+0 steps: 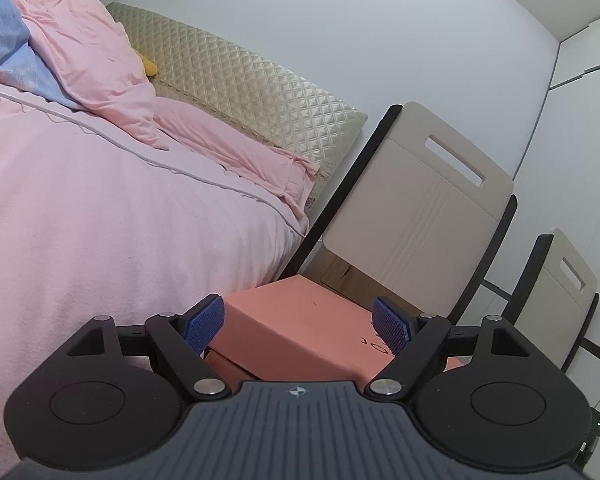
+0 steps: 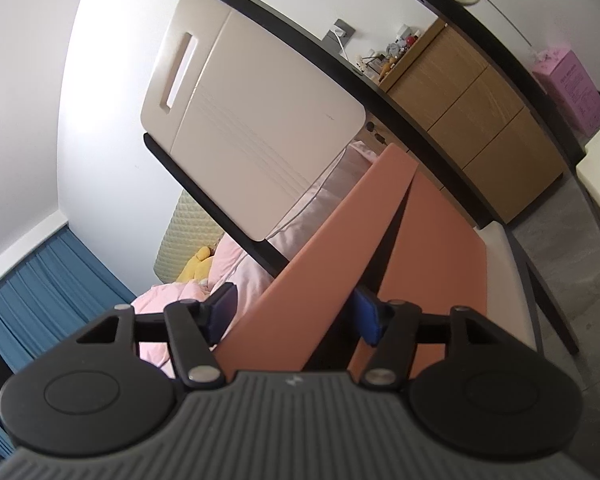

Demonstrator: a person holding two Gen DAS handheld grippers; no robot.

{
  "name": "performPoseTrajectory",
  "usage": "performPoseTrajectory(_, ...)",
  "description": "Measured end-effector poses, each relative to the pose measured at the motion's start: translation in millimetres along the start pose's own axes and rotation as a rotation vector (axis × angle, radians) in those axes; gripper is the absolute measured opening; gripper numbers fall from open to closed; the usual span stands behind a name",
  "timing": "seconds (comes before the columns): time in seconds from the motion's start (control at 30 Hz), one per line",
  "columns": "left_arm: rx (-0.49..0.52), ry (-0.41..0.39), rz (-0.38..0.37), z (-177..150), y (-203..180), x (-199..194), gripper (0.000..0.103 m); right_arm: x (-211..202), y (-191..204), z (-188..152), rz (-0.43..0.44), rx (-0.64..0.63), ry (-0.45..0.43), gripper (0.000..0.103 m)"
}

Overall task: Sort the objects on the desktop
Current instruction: 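Lower the lid onto the box and open both tools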

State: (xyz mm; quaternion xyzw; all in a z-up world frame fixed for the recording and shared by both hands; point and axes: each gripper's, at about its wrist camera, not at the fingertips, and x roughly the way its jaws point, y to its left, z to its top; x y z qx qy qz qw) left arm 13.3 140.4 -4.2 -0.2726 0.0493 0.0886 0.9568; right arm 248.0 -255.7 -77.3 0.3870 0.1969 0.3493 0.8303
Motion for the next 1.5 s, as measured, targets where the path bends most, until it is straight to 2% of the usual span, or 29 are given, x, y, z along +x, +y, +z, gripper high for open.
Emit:
performPoseTrajectory(0.43,0.069,-0.008,0.04,-6.4,-8.1,5.7,0.084,-6.9,4.2,-4.4,0.013,-0.074,-0.001,0.065)
performPoseTrajectory(0.57,0.077,-0.007,0.042,-7.6,-9.1,5.7,0.084,-7.9,1.9,-2.9,0.026,-0.051,0.001,0.069)
performPoseTrajectory(0.7,0.078,-0.004,0.039,-8.3,-9.0,5.1,0.084,-6.1,2.1,-1.0,0.052,-0.05,0.01,0.078)
performPoseTrajectory(0.9,0.066,-0.002,0.029,-8.2,-8.0,3.1,0.084,-5.3,3.9,1.6,0.048,-0.061,0.016,0.08)
performPoseTrajectory(1.17,0.075,0.02,0.03,-10.9,-10.0,3.9,0.084,-4.1,-6.7,17.2,0.06,0.011,0.05,0.082)
performPoseTrajectory(1.23,0.072,0.026,0.03,-10.9,-9.6,4.3,0.084,-10.4,-6.7,21.7,0.028,0.004,0.02,0.087)
performPoseTrajectory(1.3,0.072,0.033,0.03,-11.2,-9.7,4.9,0.084,-18.1,-10.8,28.9,0.048,0.027,-0.025,0.094)
performPoseTrajectory(1.37,0.075,0.039,0.033,-11.6,-10.2,5.0,0.084,-23.0,-13.0,32.9,0.055,0.022,-0.038,0.093)
performPoseTrajectory(1.5,0.075,0.047,0.042,-12.4,-10.3,0.4,0.084,-31.5,-1.0,28.8,-0.01,-0.067,-0.042,0.094)
